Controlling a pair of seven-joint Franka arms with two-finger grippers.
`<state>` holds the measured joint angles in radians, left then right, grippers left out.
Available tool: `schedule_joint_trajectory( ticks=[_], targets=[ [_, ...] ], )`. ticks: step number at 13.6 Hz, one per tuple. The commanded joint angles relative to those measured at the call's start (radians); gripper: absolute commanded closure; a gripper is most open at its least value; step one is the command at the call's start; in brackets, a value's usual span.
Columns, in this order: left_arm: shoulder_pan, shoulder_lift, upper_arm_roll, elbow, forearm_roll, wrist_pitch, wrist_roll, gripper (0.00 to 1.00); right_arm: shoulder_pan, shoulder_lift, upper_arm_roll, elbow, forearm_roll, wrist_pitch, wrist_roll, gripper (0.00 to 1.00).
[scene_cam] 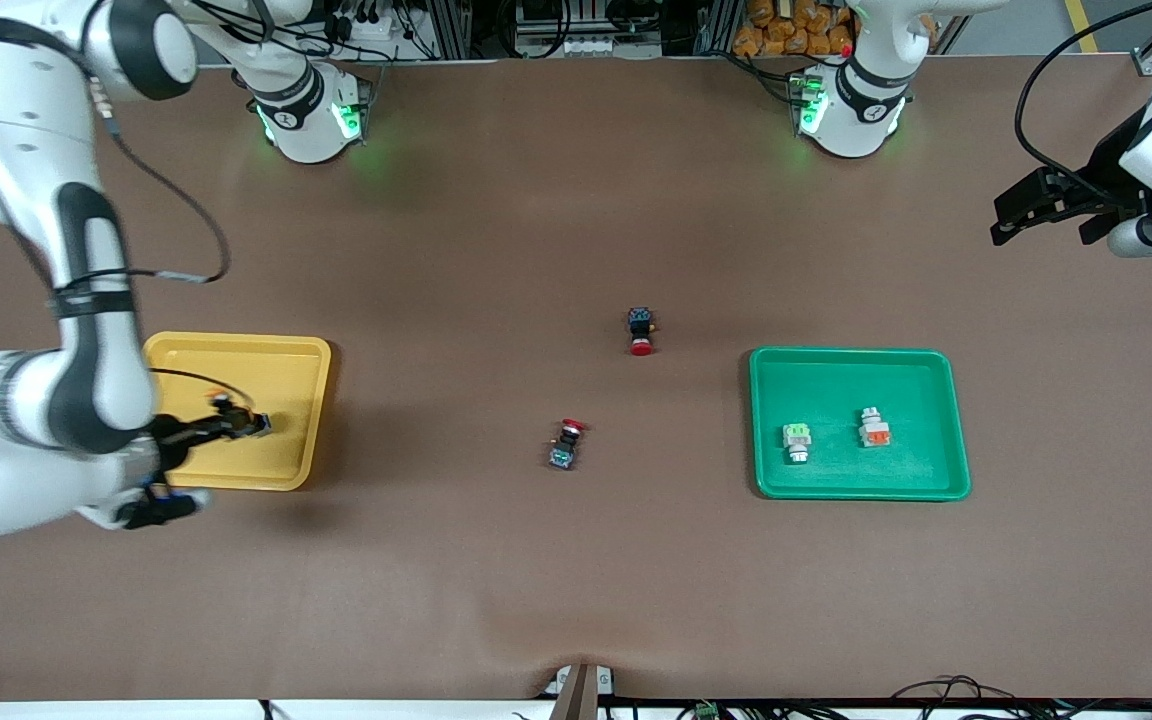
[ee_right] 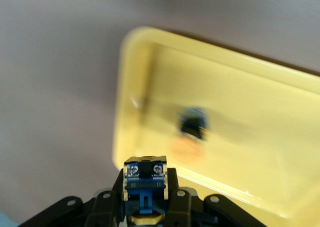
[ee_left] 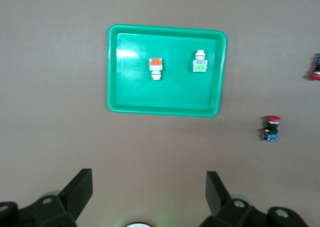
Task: Place green and yellow buttons in trays
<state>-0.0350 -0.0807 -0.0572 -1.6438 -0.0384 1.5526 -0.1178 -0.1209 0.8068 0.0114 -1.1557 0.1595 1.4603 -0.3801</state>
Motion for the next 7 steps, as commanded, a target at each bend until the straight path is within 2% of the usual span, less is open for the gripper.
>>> schedule_joint_trajectory(
  ticks=[1, 2, 3, 5, 7],
  targets=[
    [0.004, 0.01, 0.002, 0.016, -0.006, 0.0, 0.023, 0.0, -0.061, -0.02, 0.021, -0.053, -0.083, -0.003, -0.063, 0.96],
    [0.004, 0.01, 0.003, 0.016, -0.006, 0.0, 0.023, 0.0, -0.077, -0.02, 0.021, -0.058, -0.092, -0.003, -0.072, 0.58],
    [0.006, 0.009, 0.007, 0.016, -0.006, -0.002, 0.024, 0.0, -0.092, -0.021, 0.022, -0.058, -0.09, 0.005, -0.075, 0.01],
    [0.009, 0.009, 0.007, 0.018, -0.006, -0.002, 0.023, 0.0, -0.092, -0.032, 0.021, -0.047, -0.095, -0.003, -0.137, 0.0],
    [0.009, 0.012, 0.007, 0.016, -0.006, -0.002, 0.023, 0.0, -0.077, -0.113, 0.015, -0.058, -0.104, -0.005, -0.129, 0.0]
  ],
)
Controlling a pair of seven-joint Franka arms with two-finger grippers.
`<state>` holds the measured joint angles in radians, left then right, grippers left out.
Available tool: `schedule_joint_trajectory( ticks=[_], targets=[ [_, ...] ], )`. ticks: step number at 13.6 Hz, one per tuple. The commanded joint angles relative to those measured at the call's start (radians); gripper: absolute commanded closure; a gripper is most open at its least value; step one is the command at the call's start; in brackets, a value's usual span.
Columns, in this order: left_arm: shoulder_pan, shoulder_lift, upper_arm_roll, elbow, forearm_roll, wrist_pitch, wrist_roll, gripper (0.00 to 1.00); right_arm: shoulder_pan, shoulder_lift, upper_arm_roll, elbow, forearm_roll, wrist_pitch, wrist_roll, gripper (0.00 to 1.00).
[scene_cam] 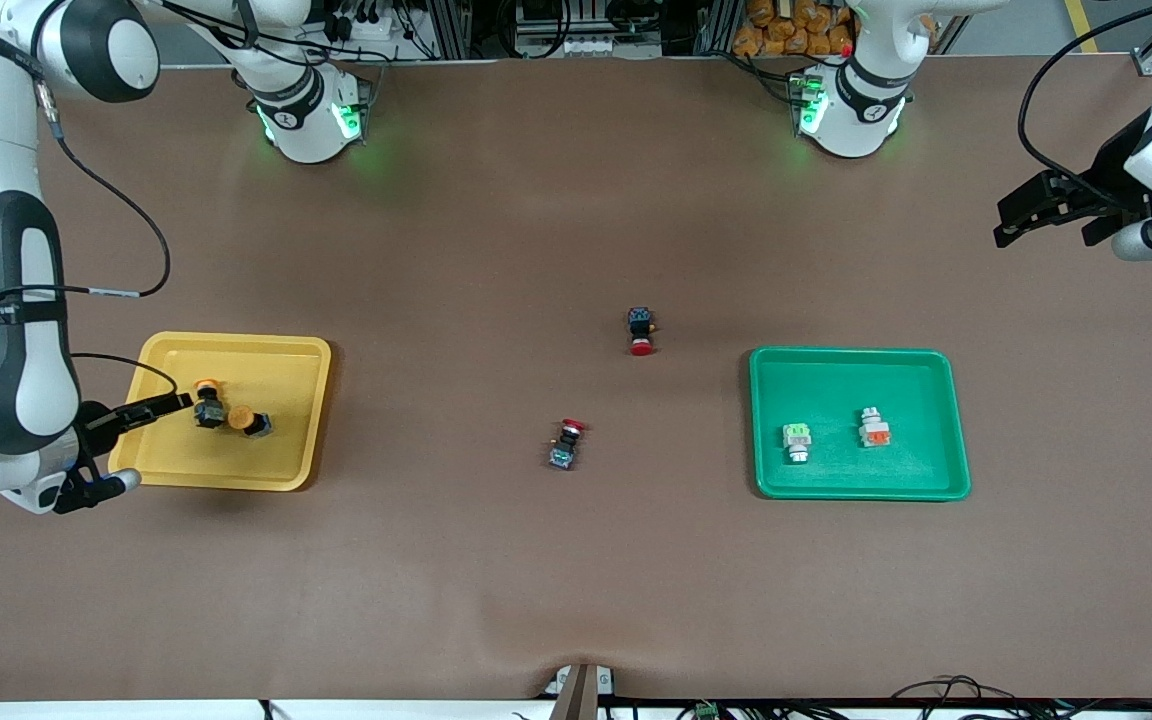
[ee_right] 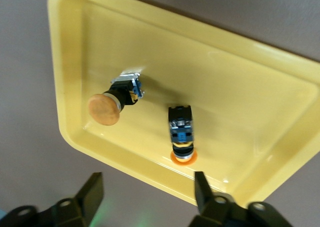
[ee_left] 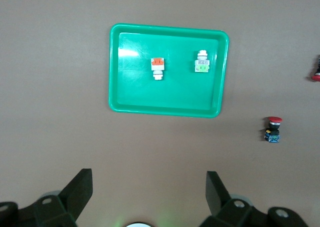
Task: Place green and yellow buttons in trays
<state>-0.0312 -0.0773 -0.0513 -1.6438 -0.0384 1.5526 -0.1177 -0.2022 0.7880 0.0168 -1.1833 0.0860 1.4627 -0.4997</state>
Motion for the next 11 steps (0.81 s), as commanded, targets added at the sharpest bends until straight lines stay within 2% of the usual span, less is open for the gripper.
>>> schedule_joint_trajectory(
  ticks=[1, 6, 9, 11],
  targets=[
    [0.007, 0.007, 0.001, 0.018, -0.006, -0.002, 0.024, 0.0, 0.007, -0.143, 0.008, -0.03, -0.037, -0.013, 0.0, 0.0],
    [0.005, 0.01, 0.001, 0.018, -0.006, -0.002, 0.023, 0.0, 0.04, -0.448, 0.014, -0.145, -0.081, 0.021, 0.016, 0.0],
    [0.005, 0.008, 0.001, 0.018, -0.006, -0.002, 0.023, 0.0, 0.05, -0.694, 0.014, -0.4, -0.083, 0.105, 0.122, 0.0],
    [0.005, 0.01, 0.001, 0.018, -0.006, -0.002, 0.023, 0.0, 0.081, -0.815, 0.009, -0.495, -0.081, 0.096, 0.244, 0.0]
  ],
)
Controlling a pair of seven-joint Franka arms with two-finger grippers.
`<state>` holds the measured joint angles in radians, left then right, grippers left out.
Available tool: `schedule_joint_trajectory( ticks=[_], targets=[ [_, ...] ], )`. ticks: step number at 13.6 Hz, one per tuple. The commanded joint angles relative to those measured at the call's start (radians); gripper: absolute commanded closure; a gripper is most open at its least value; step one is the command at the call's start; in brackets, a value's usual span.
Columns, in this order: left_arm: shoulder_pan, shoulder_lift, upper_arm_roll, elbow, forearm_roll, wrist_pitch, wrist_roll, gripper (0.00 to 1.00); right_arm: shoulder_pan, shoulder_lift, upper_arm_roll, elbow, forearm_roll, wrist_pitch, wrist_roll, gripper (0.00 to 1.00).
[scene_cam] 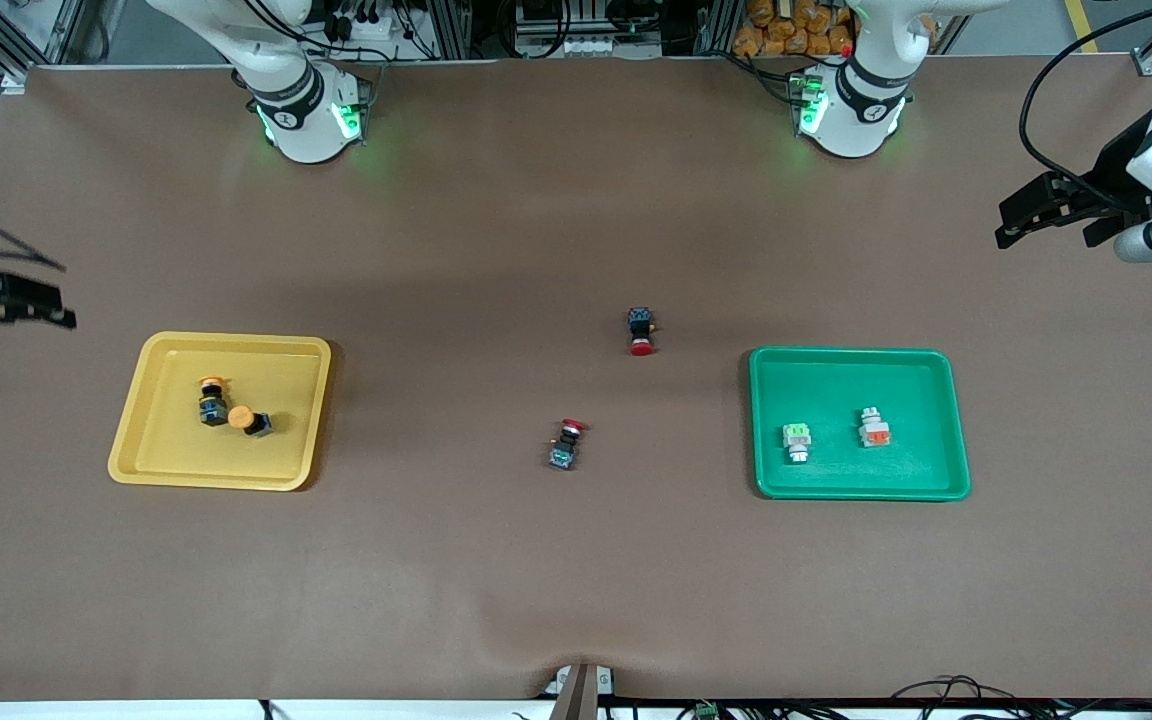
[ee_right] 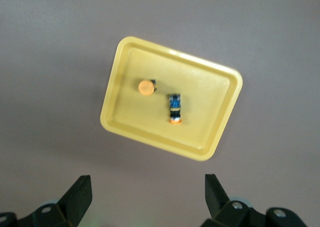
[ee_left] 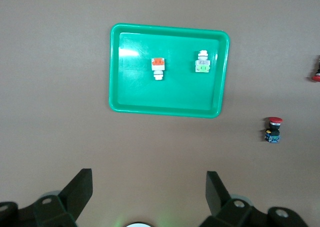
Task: Place green and yellow buttons in trays
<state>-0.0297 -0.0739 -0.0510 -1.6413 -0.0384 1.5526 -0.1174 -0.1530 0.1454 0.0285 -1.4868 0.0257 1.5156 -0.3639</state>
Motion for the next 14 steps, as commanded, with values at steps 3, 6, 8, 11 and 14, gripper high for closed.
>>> schedule_joint_trajectory(
  ticks=[3, 6, 8, 11, 14],
  targets=[
    [0.002, 0.006, 0.0, 0.014, -0.006, -0.002, 0.022, 0.0, 0.09, -0.217, -0.048, -0.21, -0.004, -0.023, 0.308, 0.0],
    [0.004, 0.008, 0.0, 0.014, -0.006, -0.002, 0.022, 0.0, 0.118, -0.224, -0.076, -0.211, -0.004, -0.009, 0.333, 0.0],
    [0.004, 0.008, 0.0, 0.014, -0.006, -0.002, 0.024, 0.0, 0.118, -0.225, -0.078, -0.213, 0.0, -0.009, 0.335, 0.0],
    [0.004, 0.011, 0.0, 0.014, -0.006, -0.002, 0.021, 0.0, 0.118, -0.23, -0.085, -0.211, 0.034, -0.011, 0.333, 0.0],
    [0.004, 0.014, 0.0, 0.015, -0.008, -0.002, 0.018, 0.0, 0.116, -0.23, -0.084, -0.21, 0.033, -0.005, 0.332, 0.0]
  ],
)
